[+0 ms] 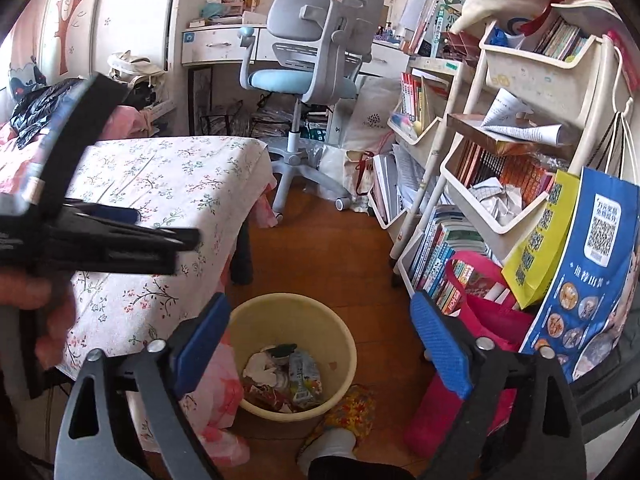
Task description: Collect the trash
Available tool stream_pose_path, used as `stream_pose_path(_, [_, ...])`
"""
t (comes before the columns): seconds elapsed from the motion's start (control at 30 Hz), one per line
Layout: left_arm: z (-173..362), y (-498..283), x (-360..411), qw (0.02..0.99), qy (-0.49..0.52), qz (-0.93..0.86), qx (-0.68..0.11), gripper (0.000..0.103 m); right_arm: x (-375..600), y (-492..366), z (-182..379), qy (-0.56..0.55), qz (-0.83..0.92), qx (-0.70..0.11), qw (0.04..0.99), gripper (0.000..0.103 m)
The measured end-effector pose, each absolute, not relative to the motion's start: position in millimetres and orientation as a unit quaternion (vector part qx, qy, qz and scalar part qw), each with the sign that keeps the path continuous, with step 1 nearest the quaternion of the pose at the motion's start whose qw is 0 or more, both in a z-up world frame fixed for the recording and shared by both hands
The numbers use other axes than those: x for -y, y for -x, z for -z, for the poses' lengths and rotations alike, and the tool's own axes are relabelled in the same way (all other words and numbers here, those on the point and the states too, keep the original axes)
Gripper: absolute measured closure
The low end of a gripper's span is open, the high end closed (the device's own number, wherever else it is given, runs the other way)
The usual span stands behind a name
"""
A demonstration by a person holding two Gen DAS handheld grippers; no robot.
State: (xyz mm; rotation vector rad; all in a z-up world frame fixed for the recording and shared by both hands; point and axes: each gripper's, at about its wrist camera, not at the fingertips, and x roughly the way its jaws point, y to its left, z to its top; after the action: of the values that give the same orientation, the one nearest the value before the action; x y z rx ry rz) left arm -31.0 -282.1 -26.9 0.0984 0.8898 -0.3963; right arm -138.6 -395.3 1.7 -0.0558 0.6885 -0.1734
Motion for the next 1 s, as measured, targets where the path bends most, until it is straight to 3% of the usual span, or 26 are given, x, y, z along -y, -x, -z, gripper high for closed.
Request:
stream_pose_path(0.27, [-4, 64, 206, 0.919, -0.073, 0.107, -0.372, 0.007, 373, 166, 0, 0.003, 0.106, -0.328, 0.939, 0.008])
stream_pose_path(0.47, [-18, 85, 172, 0.923, -0.023, 0.103, -0.369, 0.007, 355, 191, -4, -0.004, 0.103, -0.289, 0.952, 0.008])
stream_pose_path(0.8, [-65, 125, 128, 0.952, -0.019, 0.095, -0.290, 0.007, 307, 230, -36, 0.025, 0.047, -0.149, 0.987, 0.008])
stream_pose_path(1.0, [-74, 133, 103, 0.950, -0.004, 0.078, -0.303, 0.007, 304, 216, -31, 0.032, 0.037, -0.170, 0.984, 0.008])
